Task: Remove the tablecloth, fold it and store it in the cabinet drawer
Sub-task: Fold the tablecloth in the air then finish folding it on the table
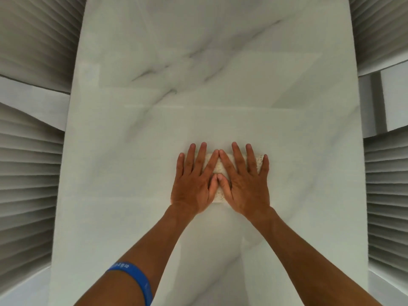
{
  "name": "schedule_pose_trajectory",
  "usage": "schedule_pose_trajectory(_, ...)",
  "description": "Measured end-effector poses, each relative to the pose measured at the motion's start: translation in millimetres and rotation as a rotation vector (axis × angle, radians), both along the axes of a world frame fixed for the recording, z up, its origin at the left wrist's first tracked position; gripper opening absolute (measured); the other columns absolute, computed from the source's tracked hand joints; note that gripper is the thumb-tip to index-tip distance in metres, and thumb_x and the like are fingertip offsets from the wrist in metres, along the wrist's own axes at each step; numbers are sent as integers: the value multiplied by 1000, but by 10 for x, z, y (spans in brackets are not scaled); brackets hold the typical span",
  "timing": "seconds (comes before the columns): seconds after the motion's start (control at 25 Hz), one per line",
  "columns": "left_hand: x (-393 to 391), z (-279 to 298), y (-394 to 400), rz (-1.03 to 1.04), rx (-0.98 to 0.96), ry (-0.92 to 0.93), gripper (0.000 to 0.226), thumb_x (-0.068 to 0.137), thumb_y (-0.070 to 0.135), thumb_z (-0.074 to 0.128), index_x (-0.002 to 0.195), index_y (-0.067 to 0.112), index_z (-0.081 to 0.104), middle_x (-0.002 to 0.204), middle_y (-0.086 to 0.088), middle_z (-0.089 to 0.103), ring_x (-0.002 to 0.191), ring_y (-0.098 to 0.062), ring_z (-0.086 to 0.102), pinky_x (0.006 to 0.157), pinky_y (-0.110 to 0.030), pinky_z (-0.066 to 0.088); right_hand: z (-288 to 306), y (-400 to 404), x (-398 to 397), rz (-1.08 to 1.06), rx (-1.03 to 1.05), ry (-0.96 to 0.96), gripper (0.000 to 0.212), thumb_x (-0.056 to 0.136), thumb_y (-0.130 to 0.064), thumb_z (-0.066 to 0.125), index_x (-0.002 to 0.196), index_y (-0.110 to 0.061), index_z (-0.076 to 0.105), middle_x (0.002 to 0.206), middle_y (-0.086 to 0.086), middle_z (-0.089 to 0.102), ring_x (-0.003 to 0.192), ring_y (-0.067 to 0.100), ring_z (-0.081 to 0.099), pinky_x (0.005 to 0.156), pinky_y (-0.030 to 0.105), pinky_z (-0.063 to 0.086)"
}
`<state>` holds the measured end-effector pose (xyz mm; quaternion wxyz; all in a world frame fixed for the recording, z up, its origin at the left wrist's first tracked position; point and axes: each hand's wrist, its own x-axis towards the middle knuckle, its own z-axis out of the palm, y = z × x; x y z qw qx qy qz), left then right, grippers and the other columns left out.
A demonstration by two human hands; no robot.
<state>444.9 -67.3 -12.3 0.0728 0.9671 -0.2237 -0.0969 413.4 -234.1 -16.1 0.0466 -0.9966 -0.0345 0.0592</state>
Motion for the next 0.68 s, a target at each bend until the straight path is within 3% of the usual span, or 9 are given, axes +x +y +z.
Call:
schedule_pose_trajectory(0.32, 35, 3, -2, -7, 2, -27, 59, 97, 43, 31, 151, 21, 27, 157, -15, 31, 145, -38, 23, 118, -56, 15, -76, -18, 26, -8, 19, -38, 62, 99, -58, 21, 155, -32, 19, 164, 3, 21, 151, 32, 14, 112, 65, 16)
schedule_pose_trajectory(0.48, 75, 100, -10, -25, -23, -80, 57, 97, 45, 32, 148, 19, 35, 144, -14, 46, 131, -36, 40, 116, -54, 18, -34, -3, 38, -8, 64, -63, 61, 99, -57, 22, 154, -30, 23, 162, 2, 24, 150, 30, 17, 112, 64, 20)
schedule_pose_trajectory(0.56, 111, 189, 26, 2, -34, -23, 57, 94, 52, 38, 142, 22, 41, 134, -8, 51, 121, -33, 45, 111, -49, 24, 34, -51, -22, -52, 124, -57, 66, 97, -60, 30, 153, -27, 24, 163, 3, 21, 150, 28, 15, 114, 60, 22)
schedule_pose_trajectory(0.68, 6, 335, 144, 211, 20, 262, 74, 74, 78, 50, 128, 27, 46, 117, -1, 56, 105, -28, 55, 95, -44, 38, 177, -74, -318, -247, 236, 24, 83, 87, -70, 42, 154, -28, 20, 164, 8, 17, 147, 32, 21, 113, 52, 29)
